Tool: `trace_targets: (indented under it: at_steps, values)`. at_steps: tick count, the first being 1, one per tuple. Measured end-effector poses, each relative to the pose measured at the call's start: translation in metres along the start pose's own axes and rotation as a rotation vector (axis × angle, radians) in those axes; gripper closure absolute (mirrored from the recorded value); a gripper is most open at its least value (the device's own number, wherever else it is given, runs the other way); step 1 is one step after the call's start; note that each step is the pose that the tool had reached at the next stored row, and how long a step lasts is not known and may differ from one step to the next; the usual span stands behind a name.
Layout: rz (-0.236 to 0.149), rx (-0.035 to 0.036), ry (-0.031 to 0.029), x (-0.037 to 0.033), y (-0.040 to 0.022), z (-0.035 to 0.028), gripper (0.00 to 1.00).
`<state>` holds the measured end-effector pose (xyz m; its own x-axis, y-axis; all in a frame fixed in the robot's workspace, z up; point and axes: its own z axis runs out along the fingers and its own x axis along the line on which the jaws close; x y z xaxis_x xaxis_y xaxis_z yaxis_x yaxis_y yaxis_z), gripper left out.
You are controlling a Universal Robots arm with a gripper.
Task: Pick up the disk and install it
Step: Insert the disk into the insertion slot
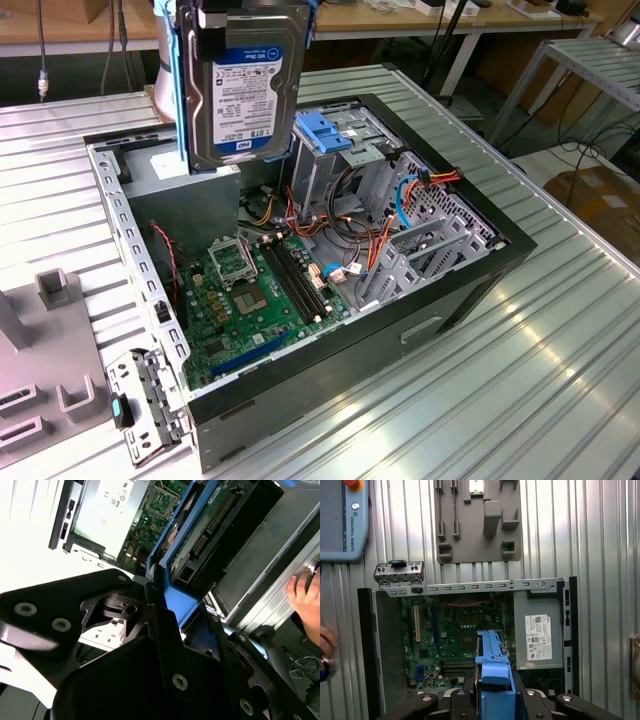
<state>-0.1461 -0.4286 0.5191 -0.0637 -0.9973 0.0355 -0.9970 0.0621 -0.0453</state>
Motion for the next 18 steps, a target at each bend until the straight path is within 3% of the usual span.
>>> trace_targets:
  at_steps: [18]
  values:
    - [0.0, 0.0001, -0.0001, 0.0063, -0.0088, 0.0014, 0.63]
